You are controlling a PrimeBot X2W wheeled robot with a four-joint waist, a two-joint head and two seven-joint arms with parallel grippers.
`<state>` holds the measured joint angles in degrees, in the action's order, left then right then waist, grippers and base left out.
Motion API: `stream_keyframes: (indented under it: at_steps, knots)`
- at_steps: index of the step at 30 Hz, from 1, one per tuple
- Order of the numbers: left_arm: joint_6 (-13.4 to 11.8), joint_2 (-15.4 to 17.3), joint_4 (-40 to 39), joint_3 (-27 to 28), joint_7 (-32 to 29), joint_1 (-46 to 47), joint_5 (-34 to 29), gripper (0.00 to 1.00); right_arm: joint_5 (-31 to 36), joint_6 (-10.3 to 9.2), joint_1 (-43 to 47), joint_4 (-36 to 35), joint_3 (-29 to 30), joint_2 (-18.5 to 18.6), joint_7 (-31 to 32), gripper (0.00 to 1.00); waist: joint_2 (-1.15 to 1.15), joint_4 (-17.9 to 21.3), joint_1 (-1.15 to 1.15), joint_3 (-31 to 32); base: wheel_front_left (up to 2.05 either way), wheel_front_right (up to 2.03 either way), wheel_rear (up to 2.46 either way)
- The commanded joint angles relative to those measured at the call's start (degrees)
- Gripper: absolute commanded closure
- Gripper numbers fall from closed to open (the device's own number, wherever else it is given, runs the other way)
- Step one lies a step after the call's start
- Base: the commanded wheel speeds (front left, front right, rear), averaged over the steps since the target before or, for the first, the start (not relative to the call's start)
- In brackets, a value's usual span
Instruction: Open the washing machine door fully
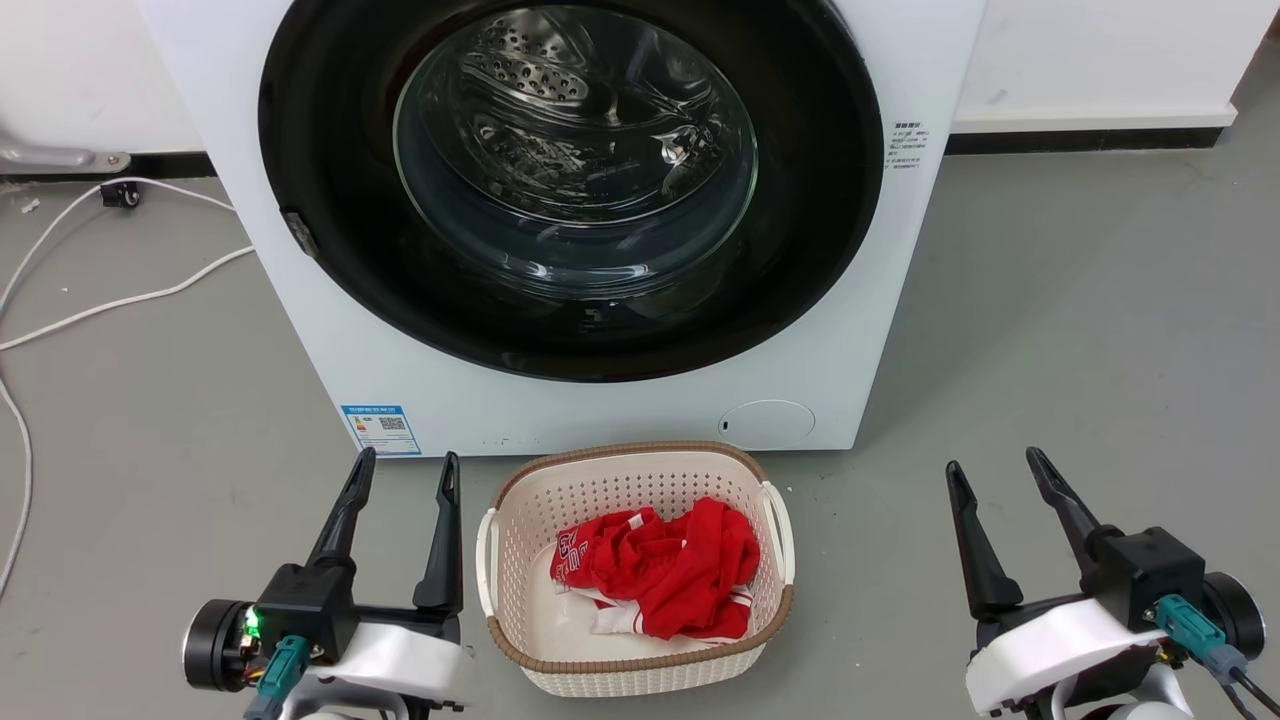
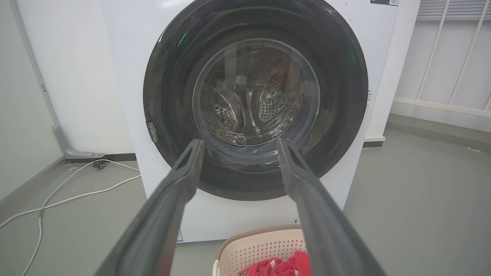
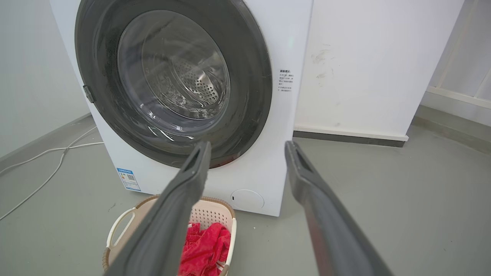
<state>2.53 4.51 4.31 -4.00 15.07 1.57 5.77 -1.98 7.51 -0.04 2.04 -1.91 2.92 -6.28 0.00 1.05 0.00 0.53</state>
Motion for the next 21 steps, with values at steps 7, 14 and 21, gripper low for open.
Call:
stream_keyframes:
  at_steps: [7, 14, 21]
  knots:
    - [0.47, -0.45, 0.62, 0.28, 0.15, 0.01, -0.31, 0.00, -1.36, -0.04, -0.41, 0.23, -0.07, -0.07, -0.44, 0.56, 0.00, -0.05, 0.00, -0.04, 0.00, 0.00, 0.00]
    - [0.64, -0.58, 0.72, 0.67, 0.15, 0.33, -0.58, 0.00, -5.24, -0.04, -0.78, 0.27, 0.05, -0.07, -1.47, 1.00, 0.00, -0.18, 0.00, -0.09, 0.00, 0.00, 0.00]
    - [0.59, -0.73, 0.50, 1.50, 0.15, 0.73, -0.79, 0.00, -40.50, -0.03, -3.69, 5.08, 0.45, -0.07, -3.95, 1.00, 0.00, -0.30, 0.00, -0.24, 0.00, 0.00, 0.00]
